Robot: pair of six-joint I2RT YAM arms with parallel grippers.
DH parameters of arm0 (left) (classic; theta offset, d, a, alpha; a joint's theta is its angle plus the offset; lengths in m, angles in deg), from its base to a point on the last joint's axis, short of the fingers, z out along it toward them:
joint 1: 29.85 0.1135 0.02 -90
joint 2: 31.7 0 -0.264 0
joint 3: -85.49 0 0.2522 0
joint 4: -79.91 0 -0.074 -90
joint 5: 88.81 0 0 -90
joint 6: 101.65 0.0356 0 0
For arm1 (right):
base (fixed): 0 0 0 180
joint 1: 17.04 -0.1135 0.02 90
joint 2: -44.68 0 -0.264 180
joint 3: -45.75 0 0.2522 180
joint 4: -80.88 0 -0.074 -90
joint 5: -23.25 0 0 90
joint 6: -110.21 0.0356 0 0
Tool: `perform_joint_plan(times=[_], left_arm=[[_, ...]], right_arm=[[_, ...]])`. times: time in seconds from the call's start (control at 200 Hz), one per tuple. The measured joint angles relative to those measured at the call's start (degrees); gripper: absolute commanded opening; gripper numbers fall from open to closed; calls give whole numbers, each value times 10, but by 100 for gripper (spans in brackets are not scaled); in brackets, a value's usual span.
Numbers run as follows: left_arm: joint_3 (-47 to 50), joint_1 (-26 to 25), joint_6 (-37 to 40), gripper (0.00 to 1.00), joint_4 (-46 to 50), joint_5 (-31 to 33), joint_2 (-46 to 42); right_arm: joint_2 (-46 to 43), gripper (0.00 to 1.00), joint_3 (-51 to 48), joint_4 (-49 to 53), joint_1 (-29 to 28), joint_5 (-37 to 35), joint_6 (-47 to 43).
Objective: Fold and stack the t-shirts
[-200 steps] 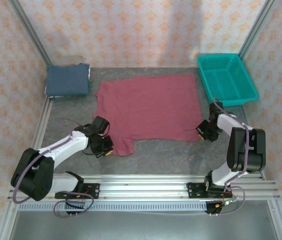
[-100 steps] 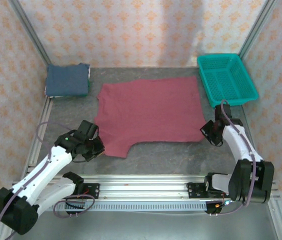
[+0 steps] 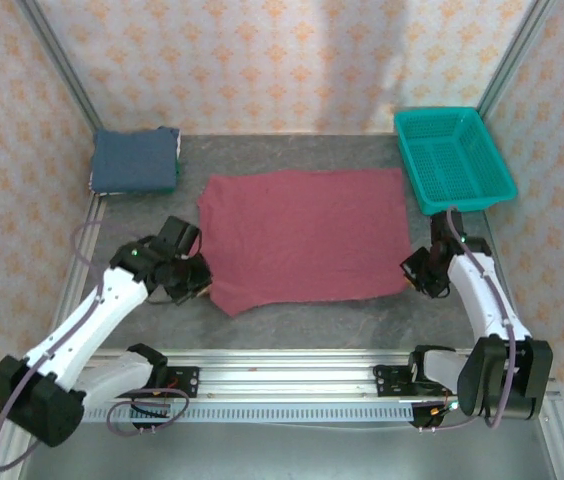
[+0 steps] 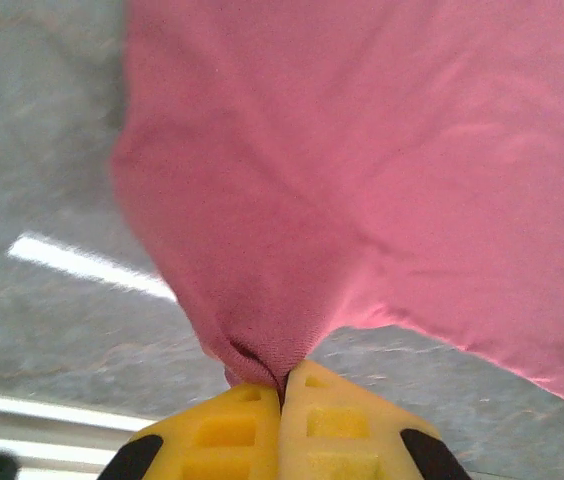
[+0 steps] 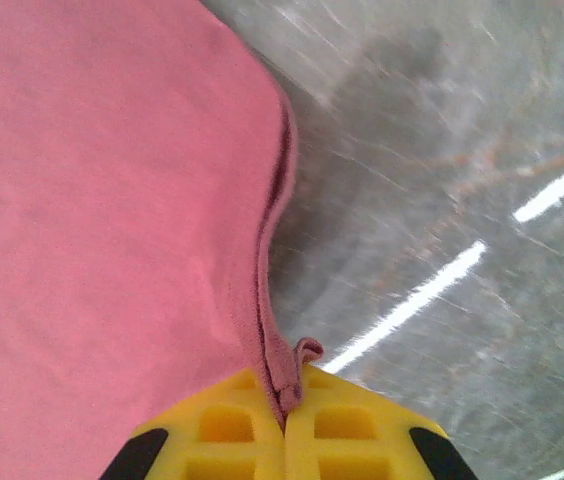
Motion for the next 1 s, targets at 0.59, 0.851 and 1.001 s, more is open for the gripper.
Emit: perform_joint_plan(times=[0.59,0.851,1.001], left_arm=[[-210,101,159,0,-16,0,236],[-281,104,199,0,-17,-2,304],[-331,105,223,0,-14,-2,347]], right_arm=[[251,0,190,-41,6,3,-58],[294,0,209,-45,8,-6,-71],[298,0,209,-46,9,-14,-73]])
